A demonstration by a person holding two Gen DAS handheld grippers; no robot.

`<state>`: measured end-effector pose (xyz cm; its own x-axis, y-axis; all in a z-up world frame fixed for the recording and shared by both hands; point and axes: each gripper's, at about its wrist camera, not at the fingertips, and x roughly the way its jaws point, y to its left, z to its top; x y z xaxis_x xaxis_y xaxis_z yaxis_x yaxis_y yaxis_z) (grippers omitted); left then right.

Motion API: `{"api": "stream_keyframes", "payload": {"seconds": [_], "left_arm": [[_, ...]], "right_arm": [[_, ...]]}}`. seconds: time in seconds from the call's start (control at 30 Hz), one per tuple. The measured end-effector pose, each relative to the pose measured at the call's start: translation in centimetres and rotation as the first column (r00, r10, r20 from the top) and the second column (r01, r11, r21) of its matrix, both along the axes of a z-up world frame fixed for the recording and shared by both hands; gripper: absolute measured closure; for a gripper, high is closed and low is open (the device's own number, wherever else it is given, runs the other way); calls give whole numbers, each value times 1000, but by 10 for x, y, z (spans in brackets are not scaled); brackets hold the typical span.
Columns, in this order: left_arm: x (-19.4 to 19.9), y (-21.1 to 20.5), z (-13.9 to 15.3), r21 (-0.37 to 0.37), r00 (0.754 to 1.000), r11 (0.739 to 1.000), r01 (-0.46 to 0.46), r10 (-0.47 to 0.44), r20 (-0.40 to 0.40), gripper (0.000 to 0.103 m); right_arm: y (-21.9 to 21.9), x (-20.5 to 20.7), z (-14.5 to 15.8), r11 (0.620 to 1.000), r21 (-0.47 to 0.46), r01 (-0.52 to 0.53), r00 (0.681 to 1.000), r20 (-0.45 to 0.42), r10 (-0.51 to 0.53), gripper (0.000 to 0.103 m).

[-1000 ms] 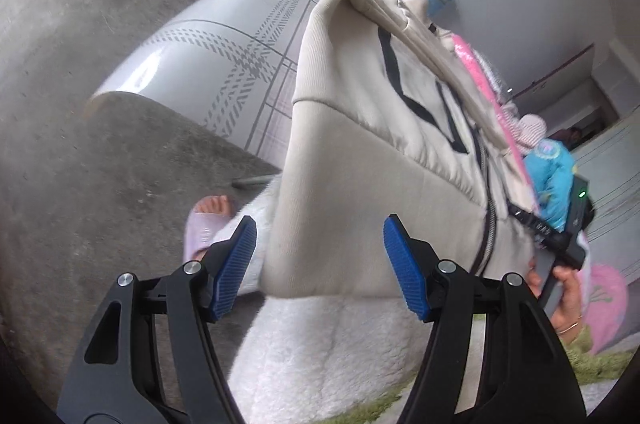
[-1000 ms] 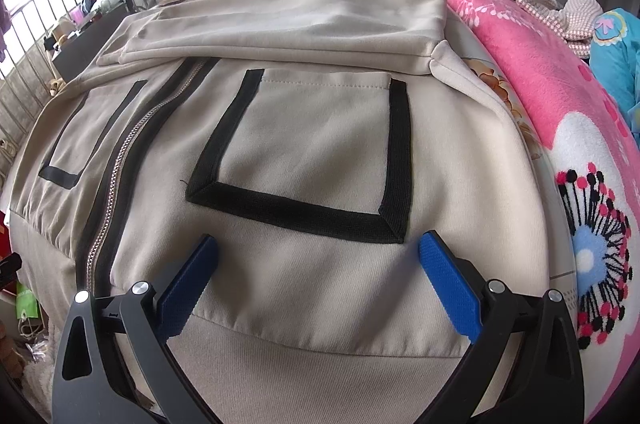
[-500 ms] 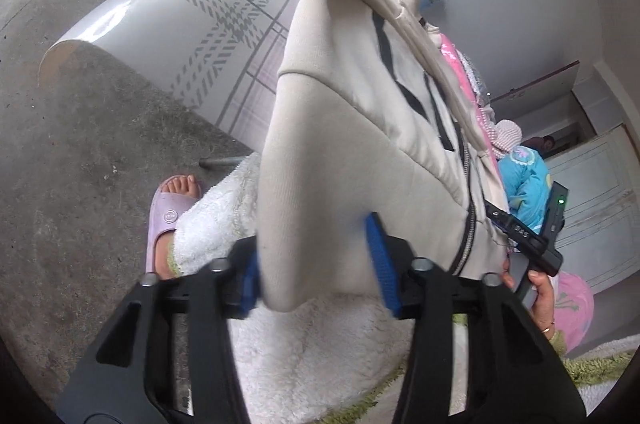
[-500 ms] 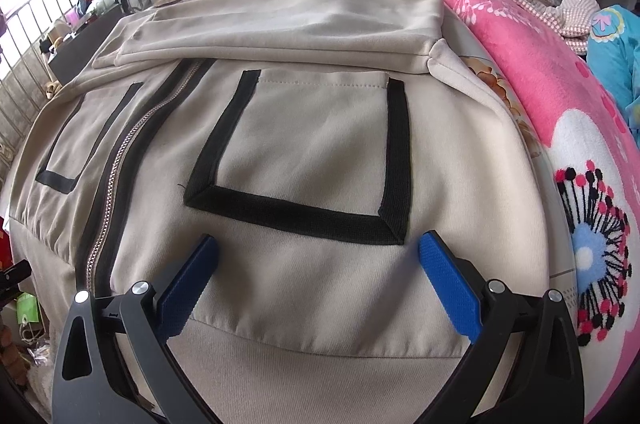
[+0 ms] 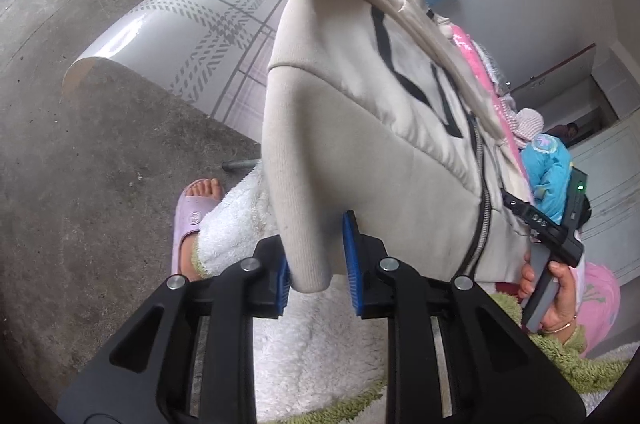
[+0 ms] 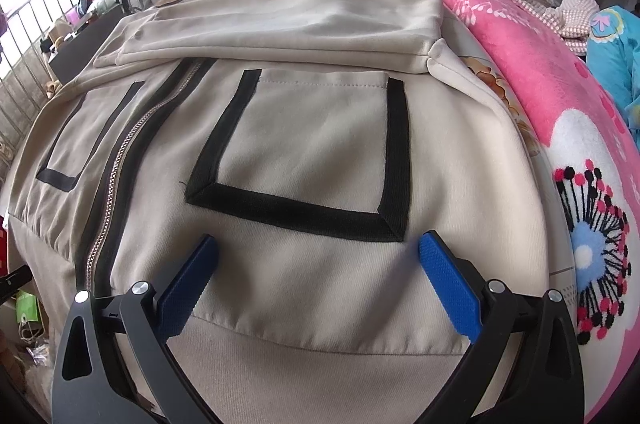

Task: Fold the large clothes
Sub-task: 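Lower the left gripper to the jacket hem and close on it, then hold the jacket hem pinched in the left gripper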

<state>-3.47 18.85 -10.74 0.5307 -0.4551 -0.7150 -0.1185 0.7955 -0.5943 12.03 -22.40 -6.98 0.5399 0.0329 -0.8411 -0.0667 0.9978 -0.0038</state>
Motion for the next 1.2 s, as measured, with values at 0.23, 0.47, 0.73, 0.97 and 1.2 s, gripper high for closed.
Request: {"api": "stream_keyframes", "payload": {"seconds": [0.23,0.47,0.73,0.97,1.2], "left_arm": [[-3,-9,18,91,999,996,16,-19,29,96],[-18,-22,53,219,991,975,35,-62,119,97],[-10,-26,63,234,990,969,75,-101,101,97],[-6,-21,53,173,995,983,69,-80,59,88],[1,-25,44,162,996,984,76,-83,35,79]], "right_arm": [[2,3,1,1000,-5,3,1000,-17,-3,6],[3,6,1,1000,-6,11,999,-37,-11,6],[3,5,0,1000,-4,20,999,-26,-20,6],[2,4,0,1000,-3,19,1000,-25,-19,6],[3,2,0,1000,-3,19,1000,-16,-20,6]]}}
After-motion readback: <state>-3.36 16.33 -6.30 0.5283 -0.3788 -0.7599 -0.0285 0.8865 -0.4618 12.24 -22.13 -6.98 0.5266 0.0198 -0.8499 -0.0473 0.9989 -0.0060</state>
